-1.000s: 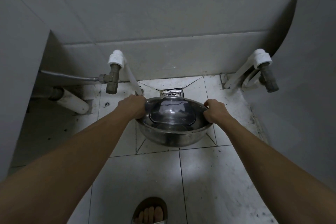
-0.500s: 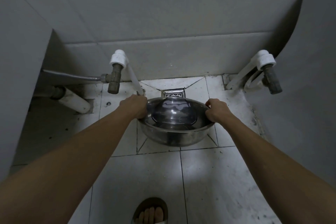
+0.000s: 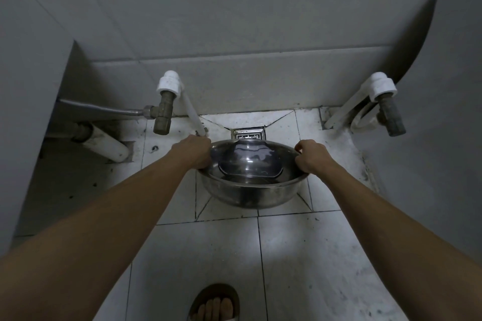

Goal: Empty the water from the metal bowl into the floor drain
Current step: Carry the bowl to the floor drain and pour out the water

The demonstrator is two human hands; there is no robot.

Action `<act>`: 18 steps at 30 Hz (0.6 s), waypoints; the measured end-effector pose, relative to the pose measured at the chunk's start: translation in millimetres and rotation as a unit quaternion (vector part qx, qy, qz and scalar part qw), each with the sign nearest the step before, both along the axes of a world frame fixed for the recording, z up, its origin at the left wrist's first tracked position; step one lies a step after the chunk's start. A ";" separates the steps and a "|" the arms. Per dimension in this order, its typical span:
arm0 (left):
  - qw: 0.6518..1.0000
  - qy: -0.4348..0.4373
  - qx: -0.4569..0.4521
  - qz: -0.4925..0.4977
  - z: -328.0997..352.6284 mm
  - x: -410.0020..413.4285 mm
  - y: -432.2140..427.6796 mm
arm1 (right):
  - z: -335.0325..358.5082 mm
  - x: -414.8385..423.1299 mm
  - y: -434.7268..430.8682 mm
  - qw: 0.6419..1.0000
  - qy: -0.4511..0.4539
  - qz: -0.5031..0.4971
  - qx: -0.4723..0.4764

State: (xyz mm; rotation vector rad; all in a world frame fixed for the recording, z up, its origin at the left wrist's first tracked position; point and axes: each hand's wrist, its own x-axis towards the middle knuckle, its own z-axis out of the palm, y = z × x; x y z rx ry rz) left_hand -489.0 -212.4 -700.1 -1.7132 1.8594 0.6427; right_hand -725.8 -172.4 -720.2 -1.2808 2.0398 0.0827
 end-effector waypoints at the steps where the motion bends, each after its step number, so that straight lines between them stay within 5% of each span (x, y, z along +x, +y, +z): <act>1: 1.000 0.002 0.001 0.001 0.1 0.0 -0.3 | 0.7 -0.1 -0.5 1.000 -0.002 0.000 0.001; 18: 0.999 0.014 0.027 0.019 3.3 -1.3 -5.3 | 7.0 -0.9 -9.5 1.000 -0.017 -0.008 0.017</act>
